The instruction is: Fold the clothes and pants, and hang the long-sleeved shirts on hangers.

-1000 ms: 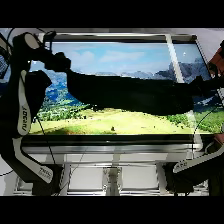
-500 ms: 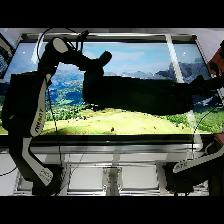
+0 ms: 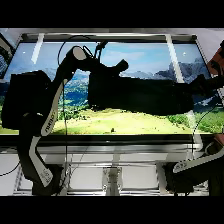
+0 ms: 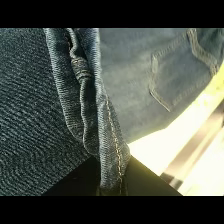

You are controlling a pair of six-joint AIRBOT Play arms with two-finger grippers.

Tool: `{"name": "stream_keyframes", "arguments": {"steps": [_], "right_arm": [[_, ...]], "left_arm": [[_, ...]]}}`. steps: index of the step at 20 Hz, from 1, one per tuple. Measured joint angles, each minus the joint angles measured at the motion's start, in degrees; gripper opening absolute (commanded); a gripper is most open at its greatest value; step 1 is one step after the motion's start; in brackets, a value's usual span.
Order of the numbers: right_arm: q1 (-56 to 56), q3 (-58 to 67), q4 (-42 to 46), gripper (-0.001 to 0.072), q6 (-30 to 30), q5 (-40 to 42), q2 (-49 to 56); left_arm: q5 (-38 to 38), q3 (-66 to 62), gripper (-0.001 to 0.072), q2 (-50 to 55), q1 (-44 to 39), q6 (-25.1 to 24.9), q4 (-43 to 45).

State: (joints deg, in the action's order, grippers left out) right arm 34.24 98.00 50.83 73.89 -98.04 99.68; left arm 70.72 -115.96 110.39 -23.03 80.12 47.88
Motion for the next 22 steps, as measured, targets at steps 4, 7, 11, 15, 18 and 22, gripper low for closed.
{"name": "stream_keyframes", "arguments": {"steps": [4, 7, 11, 15, 18, 22], "right_arm": [[0.0, 0.0, 0.0, 0.0341, 0.0, 0.0, -0.1], [0.0, 0.0, 0.1, 0.0341, 0.0, 0.0, -0.1], [0.0, 0.0, 0.2, 0.0341, 0.0, 0.0, -0.1], [0.0, 0.0, 0.3, 0.0341, -0.1, -0.1, -0.1], [0.0, 0.0, 0.5, 0.0342, -0.1, 0.0, -0.1], [0.0, 0.0, 0.6, 0.0341, -0.1, 0.0, -0.1]], "left_arm": [[1.6, 0.1, 0.0046, 2.3, -2.1, 0.5, -0.4], [3.1, 0.1, 0.0385, 3.8, -2.8, 0.9, -1.8], [4.8, 0.1, 0.0518, 4.3, -2.2, 0.5, -4.7], [6.8, 0.0, 0.0519, 3.7, 2.4, 0.0, -5.7], [7.4, 0.1, 0.0522, 3.4, 8.0, 0.0, -5.5], [7.9, 0.9, 0.0687, 3.3, 15.2, 4.2, 2.2]]}}
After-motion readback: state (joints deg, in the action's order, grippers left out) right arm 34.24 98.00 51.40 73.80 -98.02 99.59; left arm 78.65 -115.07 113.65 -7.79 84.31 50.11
